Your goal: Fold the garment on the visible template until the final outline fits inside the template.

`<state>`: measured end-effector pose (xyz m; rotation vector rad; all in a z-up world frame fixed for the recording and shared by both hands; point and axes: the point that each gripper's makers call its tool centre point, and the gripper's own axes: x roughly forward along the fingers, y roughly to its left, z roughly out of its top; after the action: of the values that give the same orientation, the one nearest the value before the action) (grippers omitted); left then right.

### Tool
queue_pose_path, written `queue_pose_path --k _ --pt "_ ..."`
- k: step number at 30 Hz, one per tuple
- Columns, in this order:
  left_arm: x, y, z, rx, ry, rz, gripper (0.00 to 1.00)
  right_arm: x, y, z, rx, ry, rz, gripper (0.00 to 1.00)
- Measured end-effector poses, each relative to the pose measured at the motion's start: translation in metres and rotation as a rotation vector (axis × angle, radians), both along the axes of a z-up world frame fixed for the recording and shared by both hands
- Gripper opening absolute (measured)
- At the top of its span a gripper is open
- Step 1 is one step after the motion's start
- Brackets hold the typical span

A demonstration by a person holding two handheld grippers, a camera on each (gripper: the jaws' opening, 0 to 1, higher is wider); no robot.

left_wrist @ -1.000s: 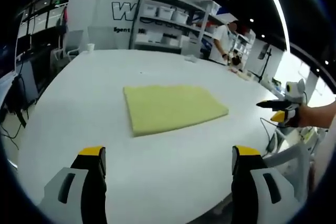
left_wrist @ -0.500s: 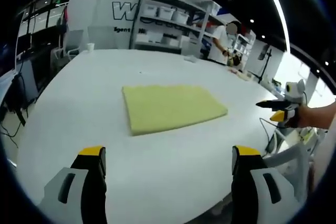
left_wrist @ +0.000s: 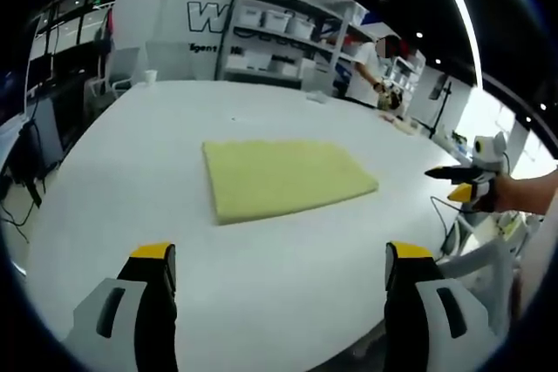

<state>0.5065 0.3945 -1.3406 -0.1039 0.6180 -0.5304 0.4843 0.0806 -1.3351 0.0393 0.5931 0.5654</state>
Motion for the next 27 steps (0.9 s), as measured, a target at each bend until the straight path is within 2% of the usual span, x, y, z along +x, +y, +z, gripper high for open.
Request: queue_pose_path --k 27 --pt "0.0056 -0.0045 -0.0019 0.0 0.009 -0.014 0.99 0.0018 -0.0041 -0.001 -0.007 0.006 -0.007 0.97"
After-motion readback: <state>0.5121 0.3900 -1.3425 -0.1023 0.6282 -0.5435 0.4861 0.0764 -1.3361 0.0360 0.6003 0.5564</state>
